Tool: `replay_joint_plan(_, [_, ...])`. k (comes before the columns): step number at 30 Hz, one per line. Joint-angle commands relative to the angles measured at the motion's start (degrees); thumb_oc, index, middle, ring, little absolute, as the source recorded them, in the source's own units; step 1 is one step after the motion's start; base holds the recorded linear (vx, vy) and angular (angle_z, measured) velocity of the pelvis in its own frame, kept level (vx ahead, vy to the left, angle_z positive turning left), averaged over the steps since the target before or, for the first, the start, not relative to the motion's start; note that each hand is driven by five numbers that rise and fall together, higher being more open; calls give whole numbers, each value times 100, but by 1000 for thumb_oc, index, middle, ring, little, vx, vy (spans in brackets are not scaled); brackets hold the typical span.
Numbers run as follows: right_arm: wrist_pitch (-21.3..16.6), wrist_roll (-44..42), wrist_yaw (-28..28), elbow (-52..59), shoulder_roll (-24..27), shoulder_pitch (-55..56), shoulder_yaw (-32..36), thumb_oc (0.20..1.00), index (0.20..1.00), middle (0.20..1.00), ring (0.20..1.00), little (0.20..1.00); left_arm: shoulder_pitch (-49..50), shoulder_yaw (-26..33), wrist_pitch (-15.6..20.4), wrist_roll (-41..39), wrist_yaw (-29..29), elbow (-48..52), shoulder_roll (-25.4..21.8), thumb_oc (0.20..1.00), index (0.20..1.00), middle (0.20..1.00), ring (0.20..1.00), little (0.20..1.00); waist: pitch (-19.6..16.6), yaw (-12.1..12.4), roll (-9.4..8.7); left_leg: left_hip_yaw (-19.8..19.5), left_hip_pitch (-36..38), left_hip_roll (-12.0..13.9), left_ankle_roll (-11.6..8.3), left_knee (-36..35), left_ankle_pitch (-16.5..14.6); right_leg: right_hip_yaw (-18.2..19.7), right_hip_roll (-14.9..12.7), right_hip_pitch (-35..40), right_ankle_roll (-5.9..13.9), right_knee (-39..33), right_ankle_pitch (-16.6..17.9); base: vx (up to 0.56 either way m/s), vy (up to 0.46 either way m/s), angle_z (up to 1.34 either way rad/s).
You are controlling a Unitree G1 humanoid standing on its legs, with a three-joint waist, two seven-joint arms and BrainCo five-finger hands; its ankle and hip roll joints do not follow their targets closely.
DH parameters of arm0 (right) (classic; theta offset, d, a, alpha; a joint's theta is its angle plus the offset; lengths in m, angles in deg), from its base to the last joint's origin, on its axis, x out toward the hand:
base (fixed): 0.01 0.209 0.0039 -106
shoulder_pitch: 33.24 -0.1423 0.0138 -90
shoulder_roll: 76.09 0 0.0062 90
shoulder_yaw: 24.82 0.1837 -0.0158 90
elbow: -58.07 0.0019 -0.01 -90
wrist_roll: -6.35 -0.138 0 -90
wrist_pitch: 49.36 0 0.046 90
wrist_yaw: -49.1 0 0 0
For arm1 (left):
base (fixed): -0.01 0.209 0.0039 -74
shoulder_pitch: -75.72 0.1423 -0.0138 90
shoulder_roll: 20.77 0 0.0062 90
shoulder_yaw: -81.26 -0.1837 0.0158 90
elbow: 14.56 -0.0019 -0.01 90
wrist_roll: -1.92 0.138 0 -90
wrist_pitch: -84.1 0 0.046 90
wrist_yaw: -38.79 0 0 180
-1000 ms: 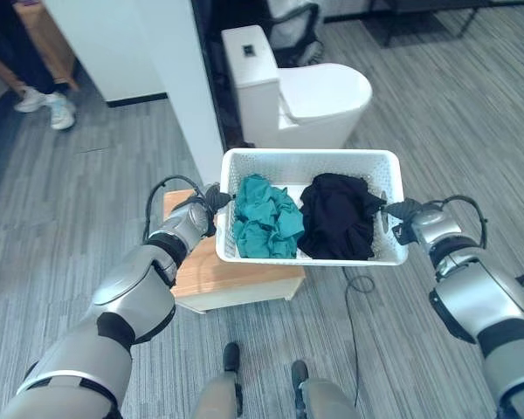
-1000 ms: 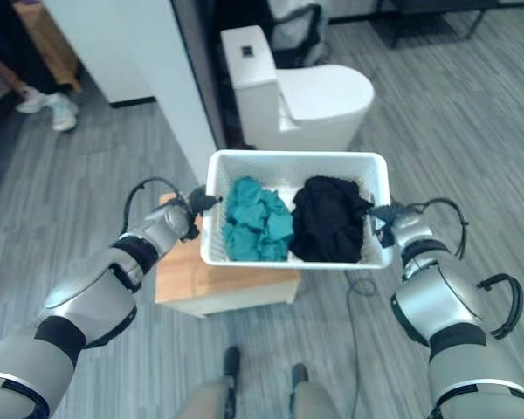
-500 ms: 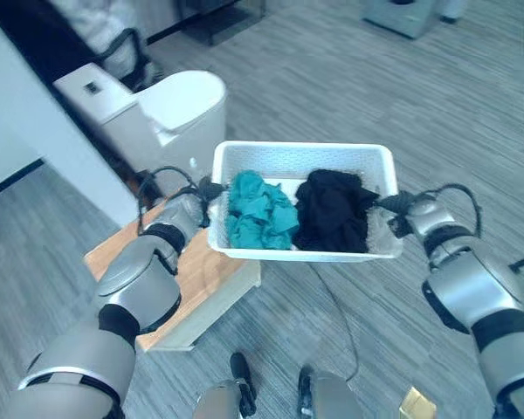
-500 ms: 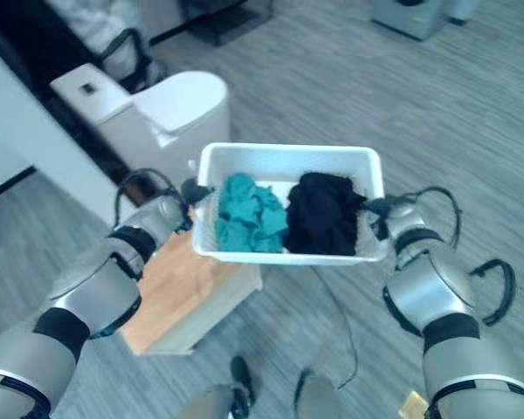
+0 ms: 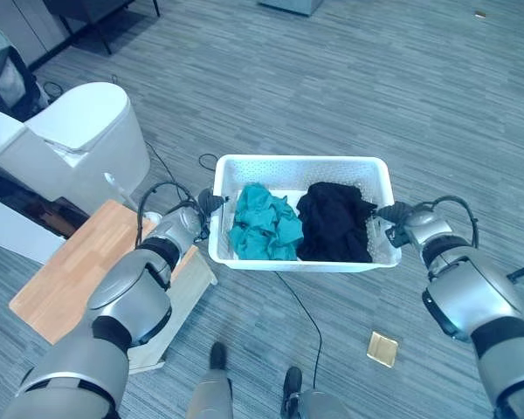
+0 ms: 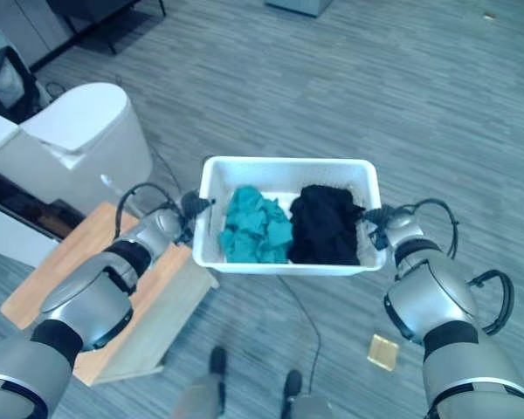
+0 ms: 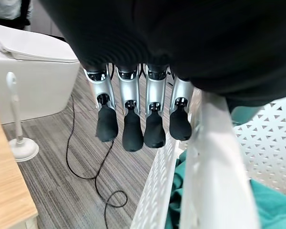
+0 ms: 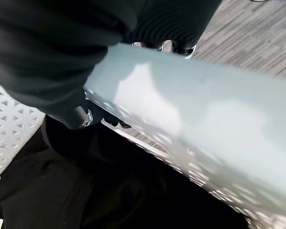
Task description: Grab the laundry basket,head to the washer,open it,put in the laundry and shut it.
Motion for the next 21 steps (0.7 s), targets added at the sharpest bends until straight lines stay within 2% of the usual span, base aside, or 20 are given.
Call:
replay_joint_plan(1, [-319,-294,-161,-101,636,-749,-11,200,200,200,200,200,-1002,99,36,118,-337,-852,-540,200,200,200,200,200,123,194,-61,1,36,-16,-232,28,-711,259,-183,212,432,-517,86,29,-84,-1])
replay_joint_plan(7, [-367,-302,-182,-14,778,-659,27,200,200,200,200,200,-962,157,40,120,-318,-829,-683,200,200,200,200,200,124,76,-47,27,180,134,-294,-50,-606,396,19,280,295,-463,-46,41,-96,0])
replay_joint_plan(10, [-367,-302,-183,-13,778,-659,28,200,200,200,200,200,-961,157,40,120,-318,-828,-684,200,200,200,200,200,125,75,-47,26,182,135,-296,-51,-605,395,19,280,294,-461,-48,43,-90,-7])
replay_joint_plan(11, [-405,-374,-209,92,889,-537,60,200,200,200,200,200,-949,184,62,93,-265,-845,-761,200,200,200,200,200,171,-50,-123,75,177,379,-313,262,-659,538,205,363,138,-289,-185,110,-225,-3])
replay_joint_plan(13, [-404,-378,-219,116,921,-508,72,200,200,200,200,200,-954,184,56,86,-251,-838,-785,200,200,200,200,200,170,-80,-158,85,89,425,-291,505,-675,560,253,385,101,-271,-209,103,-261,9])
replay_joint_plan(14, [-424,-422,-236,222,1015,-424,134,200,200,200,200,200,-972,174,30,44,-219,-775,-837,200,200,200,200,200,310,-58,-223,-97,-404,352,-198,1558,-486,654,341,457,-17,-213,-202,71,-318,31])
replay_joint_plan(15, [-429,-435,-239,282,1040,-413,142,200,200,200,200,200,-967,177,25,28,-220,-709,-839,200,200,200,200,200,412,-29,-248,-162,-667,213,-159,2120,-421,665,375,493,-53,-200,-206,35,-257,40])
replay_joint_plan(16, [-429,-435,-239,283,1041,-414,142,200,200,200,200,200,-968,177,25,28,-220,-709,-839,200,200,200,200,200,395,-41,-244,-176,-695,211,-159,2121,-410,653,379,471,-54,-200,-200,91,-191,22])
replay_joint_plan(17, [-432,-468,-285,367,1121,-300,197,200,200,200,200,200,-921,211,56,-46,-219,-553,-861,200,200,200,200,200,435,-44,-283,71,-1030,66,-104,2353,-514,592,417,524,-74,-226,-242,160,-106,24])
replay_joint_plan(18, [-414,-455,-278,405,1110,-307,148,200,200,200,200,200,-925,212,68,-78,-210,-518,-895,200,200,200,200,200,451,44,-288,90,-1169,-125,-81,2284,-683,665,450,609,-43,-238,-287,161,-106,36])
replay_joint_plan(19, [-413,-455,-277,405,1110,-308,148,200,200,200,200,200,-926,212,68,-78,-210,-518,-895,200,200,200,200,200,440,42,-290,90,-1176,-128,-79,2268,-668,664,447,594,-42,-238,-282,296,29,43])
replay_joint_plan(20, [-423,-388,-240,486,1038,-242,87,200,200,200,200,200,-845,177,91,-75,-154,-520,-964,200,200,200,200,200,392,194,-230,-152,-1226,-420,-120,1658,-629,831,581,712,41,-205,-405,398,40,-4])
replay_joint_plan(21, [-440,-383,-241,574,977,-184,77,200,200,200,200,200,-802,202,101,-113,-162,-514,-959,200,200,200,200,200,382,261,-221,-255,-1210,-418,-151,935,-526,927,625,859,89,-206,-557,398,39,-59])
